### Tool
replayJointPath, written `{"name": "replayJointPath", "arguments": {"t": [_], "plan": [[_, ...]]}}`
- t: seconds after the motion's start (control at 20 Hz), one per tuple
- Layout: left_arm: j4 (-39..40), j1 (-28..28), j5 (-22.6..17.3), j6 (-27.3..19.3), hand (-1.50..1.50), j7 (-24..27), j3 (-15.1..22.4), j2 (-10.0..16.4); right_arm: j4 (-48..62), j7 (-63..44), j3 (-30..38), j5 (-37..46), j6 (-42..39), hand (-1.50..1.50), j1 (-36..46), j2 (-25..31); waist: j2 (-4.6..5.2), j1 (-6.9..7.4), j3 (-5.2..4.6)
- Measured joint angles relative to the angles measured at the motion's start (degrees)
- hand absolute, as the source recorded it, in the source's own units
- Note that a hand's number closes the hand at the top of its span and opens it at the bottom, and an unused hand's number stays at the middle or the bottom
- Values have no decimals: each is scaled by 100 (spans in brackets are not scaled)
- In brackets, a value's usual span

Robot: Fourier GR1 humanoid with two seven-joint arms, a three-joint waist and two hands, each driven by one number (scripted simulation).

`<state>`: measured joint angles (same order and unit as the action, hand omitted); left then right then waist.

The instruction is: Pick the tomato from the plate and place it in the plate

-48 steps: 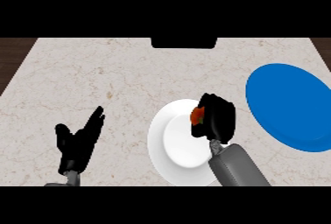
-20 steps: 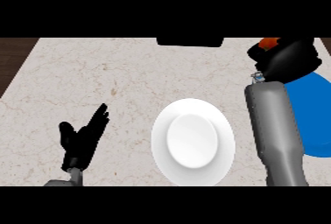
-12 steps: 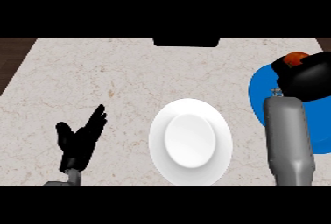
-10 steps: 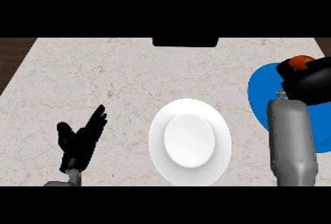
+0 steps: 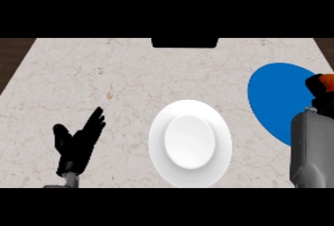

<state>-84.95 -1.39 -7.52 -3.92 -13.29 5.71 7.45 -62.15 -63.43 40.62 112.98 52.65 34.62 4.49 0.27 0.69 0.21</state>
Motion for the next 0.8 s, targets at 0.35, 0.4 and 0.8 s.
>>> {"name": "replayJointPath", "arguments": {"t": [0.35, 0.4, 0.8], "plan": [[122, 21, 41, 2, 0, 133, -15, -43, 1278, 381, 506, -1935, 98, -150, 4, 382, -11, -21, 19], [141, 22, 47, -6, 0, 171, -18, -64, 1486, 598, 503, -2302, 178, -150, -16, 497, -12, -16, 22], [145, 59, 58, 6, 0, 127, -23, -100, 1849, 2618, 141, -4537, 1085, -150, -96, 853, -15, -5, 22]]}}
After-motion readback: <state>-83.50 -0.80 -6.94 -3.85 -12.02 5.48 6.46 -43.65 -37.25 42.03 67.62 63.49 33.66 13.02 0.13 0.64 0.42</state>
